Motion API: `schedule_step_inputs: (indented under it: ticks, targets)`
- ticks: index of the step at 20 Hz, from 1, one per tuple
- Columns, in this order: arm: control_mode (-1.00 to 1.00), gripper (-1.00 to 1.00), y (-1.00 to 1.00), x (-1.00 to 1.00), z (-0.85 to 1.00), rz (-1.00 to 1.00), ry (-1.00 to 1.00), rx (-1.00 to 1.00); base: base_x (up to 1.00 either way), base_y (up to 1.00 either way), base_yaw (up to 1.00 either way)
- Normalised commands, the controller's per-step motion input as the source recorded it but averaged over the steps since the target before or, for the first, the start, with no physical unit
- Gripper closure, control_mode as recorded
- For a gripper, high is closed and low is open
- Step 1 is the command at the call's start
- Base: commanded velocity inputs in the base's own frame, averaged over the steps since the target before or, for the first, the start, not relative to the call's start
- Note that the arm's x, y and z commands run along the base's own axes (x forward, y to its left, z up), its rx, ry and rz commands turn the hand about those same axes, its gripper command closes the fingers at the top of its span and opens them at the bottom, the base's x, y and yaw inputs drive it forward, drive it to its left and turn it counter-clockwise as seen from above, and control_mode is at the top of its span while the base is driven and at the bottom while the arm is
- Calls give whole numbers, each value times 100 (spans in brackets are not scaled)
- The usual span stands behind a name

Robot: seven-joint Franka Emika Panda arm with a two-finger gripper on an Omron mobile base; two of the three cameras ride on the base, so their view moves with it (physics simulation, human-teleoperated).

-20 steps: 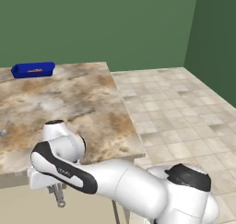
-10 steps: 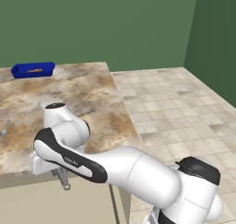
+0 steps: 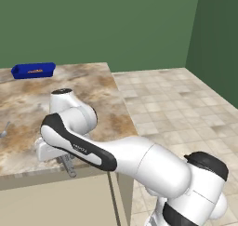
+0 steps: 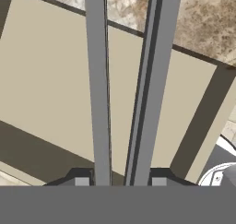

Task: Take the tongs from the drawer on the left and place them on the dining counter next to the tray containing the hot dog.

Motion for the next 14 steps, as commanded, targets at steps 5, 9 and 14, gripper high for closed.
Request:
schedule_step_inputs:
  ticks: [5,9,14]
  targets:
    - [-100,100,-12,26,21,3,-2,0,0,0,0]
    - [-100,100,-18,14,17,1,-4,0,0,0,0]
    - [-100,100,-18,12,17,0,-2,0,0,0,0]
